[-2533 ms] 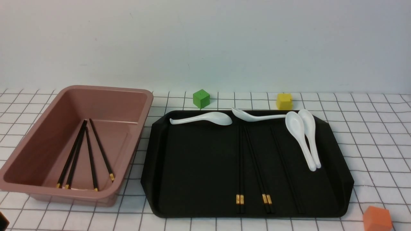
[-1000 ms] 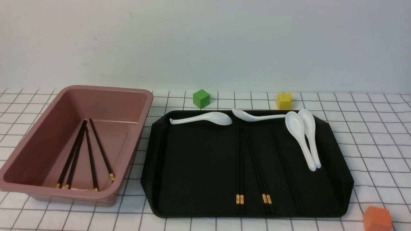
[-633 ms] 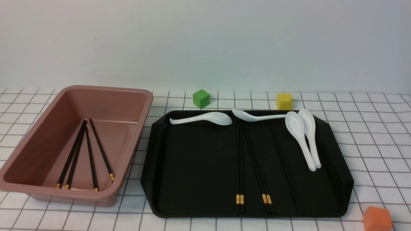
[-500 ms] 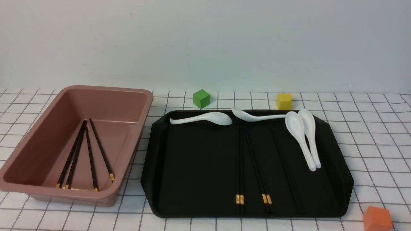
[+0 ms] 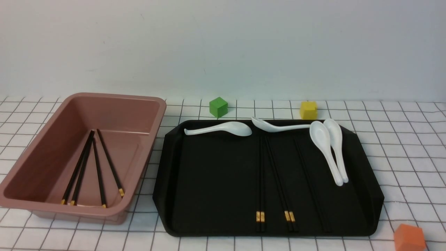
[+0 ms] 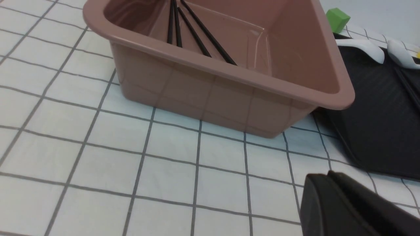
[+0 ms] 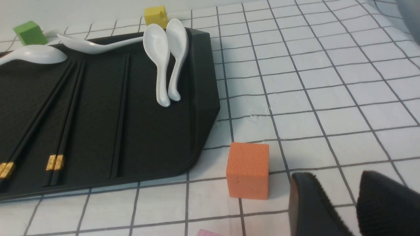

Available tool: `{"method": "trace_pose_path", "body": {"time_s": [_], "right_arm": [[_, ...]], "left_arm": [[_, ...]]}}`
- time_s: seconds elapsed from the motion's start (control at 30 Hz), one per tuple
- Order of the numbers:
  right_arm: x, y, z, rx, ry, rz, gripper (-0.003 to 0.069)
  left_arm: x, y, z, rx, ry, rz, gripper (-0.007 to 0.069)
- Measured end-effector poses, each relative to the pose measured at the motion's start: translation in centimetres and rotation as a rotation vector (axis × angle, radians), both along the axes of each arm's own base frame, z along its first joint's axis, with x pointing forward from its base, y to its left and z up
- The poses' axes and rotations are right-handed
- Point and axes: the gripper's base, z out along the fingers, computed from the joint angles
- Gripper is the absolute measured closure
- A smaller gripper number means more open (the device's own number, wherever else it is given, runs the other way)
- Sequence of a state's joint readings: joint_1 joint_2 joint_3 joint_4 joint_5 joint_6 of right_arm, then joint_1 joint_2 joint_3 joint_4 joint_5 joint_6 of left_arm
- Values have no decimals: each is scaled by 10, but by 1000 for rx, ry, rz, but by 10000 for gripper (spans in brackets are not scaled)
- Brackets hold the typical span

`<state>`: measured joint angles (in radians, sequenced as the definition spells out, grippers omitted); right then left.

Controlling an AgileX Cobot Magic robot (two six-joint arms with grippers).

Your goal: On white black tablecloth take chopsticks from black tray and put them in box.

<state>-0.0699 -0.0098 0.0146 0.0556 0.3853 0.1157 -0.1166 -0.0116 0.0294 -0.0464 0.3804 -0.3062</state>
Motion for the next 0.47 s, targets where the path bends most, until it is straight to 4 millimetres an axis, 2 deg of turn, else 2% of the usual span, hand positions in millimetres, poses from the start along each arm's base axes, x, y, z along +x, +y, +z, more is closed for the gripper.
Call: {"method": "trace_pose_path", "body": {"time_s": [0.47], "right_arm": [[0, 0, 0, 0, 0, 0, 419]], "left_arm": [[0, 0, 0, 0, 0, 0, 586]]}}
